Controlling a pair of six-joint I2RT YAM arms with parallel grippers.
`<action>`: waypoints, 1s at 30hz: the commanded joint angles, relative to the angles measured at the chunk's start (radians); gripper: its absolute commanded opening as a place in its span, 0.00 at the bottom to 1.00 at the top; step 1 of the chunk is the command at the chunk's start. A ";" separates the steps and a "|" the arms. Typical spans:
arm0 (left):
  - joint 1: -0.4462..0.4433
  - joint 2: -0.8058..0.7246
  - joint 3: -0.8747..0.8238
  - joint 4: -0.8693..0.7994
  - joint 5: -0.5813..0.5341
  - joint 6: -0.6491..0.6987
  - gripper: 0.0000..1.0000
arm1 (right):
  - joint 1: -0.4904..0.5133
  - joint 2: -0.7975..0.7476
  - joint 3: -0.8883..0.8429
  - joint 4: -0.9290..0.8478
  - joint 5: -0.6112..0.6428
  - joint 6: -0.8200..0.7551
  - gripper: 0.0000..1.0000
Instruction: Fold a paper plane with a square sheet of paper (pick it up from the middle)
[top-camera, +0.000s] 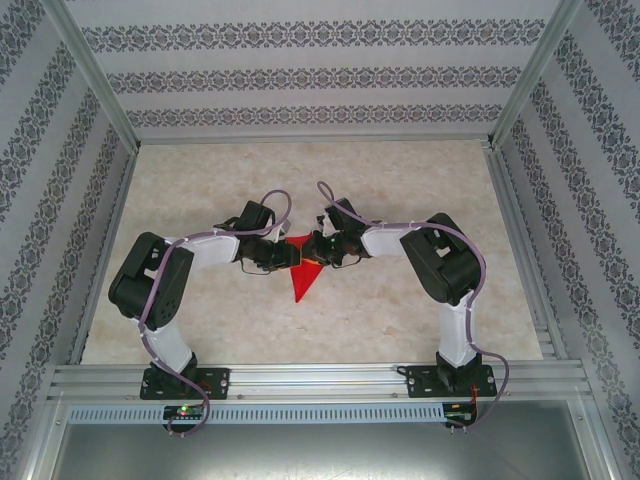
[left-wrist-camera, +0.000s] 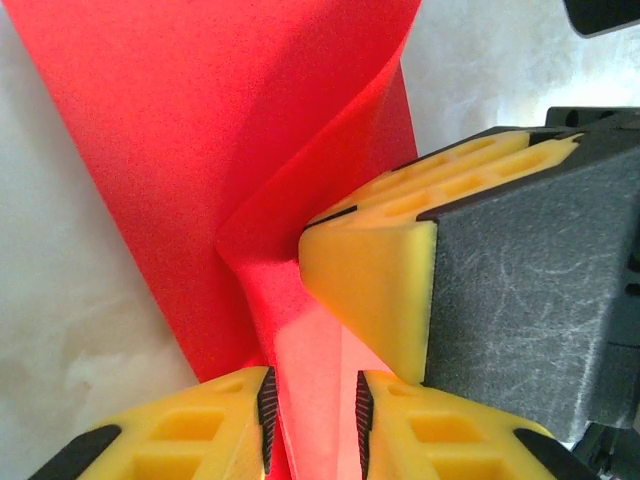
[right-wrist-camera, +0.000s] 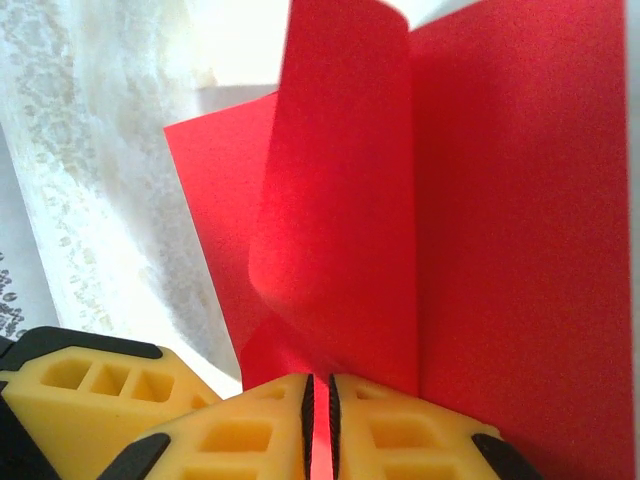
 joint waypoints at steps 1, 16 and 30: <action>0.010 0.035 0.009 0.049 -0.016 -0.004 0.31 | 0.008 -0.016 -0.030 0.030 -0.039 0.012 0.16; 0.034 -0.002 -0.044 0.100 0.014 -0.020 0.31 | -0.002 -0.030 -0.049 0.030 -0.037 0.014 0.15; 0.042 0.042 -0.052 0.135 0.067 -0.029 0.22 | -0.001 -0.053 -0.044 0.030 -0.038 0.015 0.15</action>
